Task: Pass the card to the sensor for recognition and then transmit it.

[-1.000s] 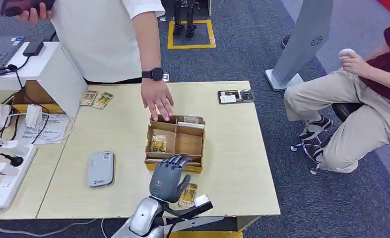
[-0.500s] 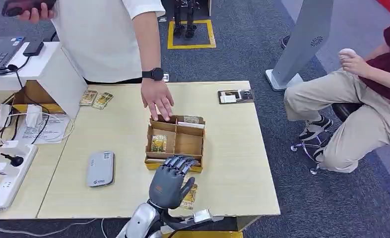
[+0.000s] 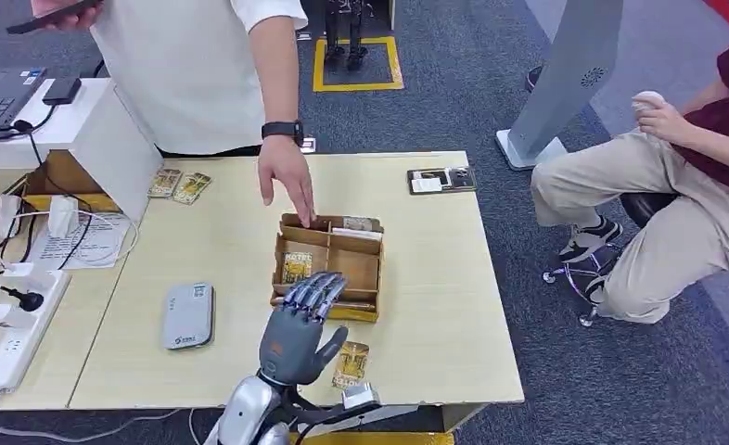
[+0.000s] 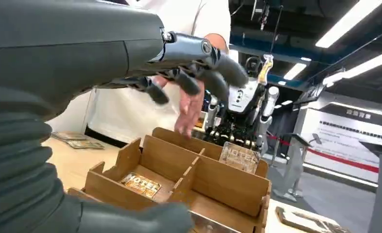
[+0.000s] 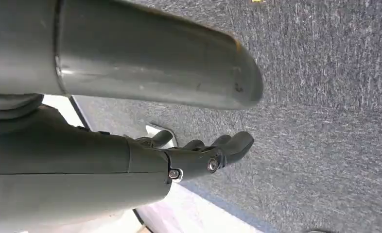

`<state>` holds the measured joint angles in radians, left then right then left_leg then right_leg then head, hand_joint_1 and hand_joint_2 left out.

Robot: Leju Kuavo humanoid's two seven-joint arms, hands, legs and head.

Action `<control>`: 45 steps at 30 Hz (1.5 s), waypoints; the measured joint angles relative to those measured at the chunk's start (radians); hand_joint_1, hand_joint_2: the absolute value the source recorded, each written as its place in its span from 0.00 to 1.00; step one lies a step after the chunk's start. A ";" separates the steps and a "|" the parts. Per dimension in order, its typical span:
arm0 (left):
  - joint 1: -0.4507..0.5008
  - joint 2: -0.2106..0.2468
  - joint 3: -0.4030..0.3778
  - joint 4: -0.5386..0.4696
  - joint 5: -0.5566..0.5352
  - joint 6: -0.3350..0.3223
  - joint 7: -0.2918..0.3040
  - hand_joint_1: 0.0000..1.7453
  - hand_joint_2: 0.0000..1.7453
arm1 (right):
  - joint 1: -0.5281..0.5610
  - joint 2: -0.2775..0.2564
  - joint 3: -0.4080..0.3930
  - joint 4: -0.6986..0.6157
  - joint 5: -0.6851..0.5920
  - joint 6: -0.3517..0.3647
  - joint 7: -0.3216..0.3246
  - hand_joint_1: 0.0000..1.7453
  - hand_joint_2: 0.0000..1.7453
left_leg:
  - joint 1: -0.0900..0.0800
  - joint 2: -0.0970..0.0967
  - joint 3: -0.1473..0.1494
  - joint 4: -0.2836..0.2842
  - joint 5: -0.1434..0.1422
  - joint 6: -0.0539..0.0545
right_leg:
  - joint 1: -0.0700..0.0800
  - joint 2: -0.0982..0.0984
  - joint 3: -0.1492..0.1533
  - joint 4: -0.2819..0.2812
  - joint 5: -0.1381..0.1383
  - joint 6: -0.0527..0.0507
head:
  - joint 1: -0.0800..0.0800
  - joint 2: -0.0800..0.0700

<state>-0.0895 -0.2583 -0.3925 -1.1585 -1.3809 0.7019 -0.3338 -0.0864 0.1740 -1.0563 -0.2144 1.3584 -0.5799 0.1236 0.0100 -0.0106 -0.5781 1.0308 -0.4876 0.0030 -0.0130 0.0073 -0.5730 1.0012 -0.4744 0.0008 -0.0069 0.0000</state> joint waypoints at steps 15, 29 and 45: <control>0.001 -0.001 0.010 0.012 -0.017 0.000 0.019 0.00 1.00 | -0.001 0.006 0.011 0.002 0.002 0.016 0.001 0.00 0.00 | 0.000 0.000 0.000 0.000 0.000 0.000 | 0.000 0.000 0.000 0.000 0.000 0.000 | 0.000 0.000; -0.008 -0.002 0.010 0.056 -0.023 0.000 0.055 0.00 1.00 | -0.001 0.006 0.017 0.002 0.004 0.017 0.000 0.00 0.00 | 0.000 0.000 0.000 0.000 0.000 0.000 | 0.000 0.000 0.000 0.000 0.000 0.000 | 0.000 0.000; -0.084 -0.006 -0.088 0.183 -0.024 0.000 0.126 0.00 1.00 | -0.011 0.006 0.023 0.002 0.014 0.024 0.000 0.00 0.00 | 0.000 0.000 0.000 0.000 0.000 0.000 | 0.000 0.001 -0.001 0.000 0.000 0.000 | 0.000 0.000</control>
<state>-0.1736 -0.2647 -0.4810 -0.9755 -1.4050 0.7019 -0.2075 -0.0974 0.1801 -1.0330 -0.2129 1.3722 -0.5558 0.1240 0.0100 -0.0102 -0.5780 1.0309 -0.4876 0.0030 -0.0131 0.0079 -0.5736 1.0012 -0.4744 0.0008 -0.0069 0.0000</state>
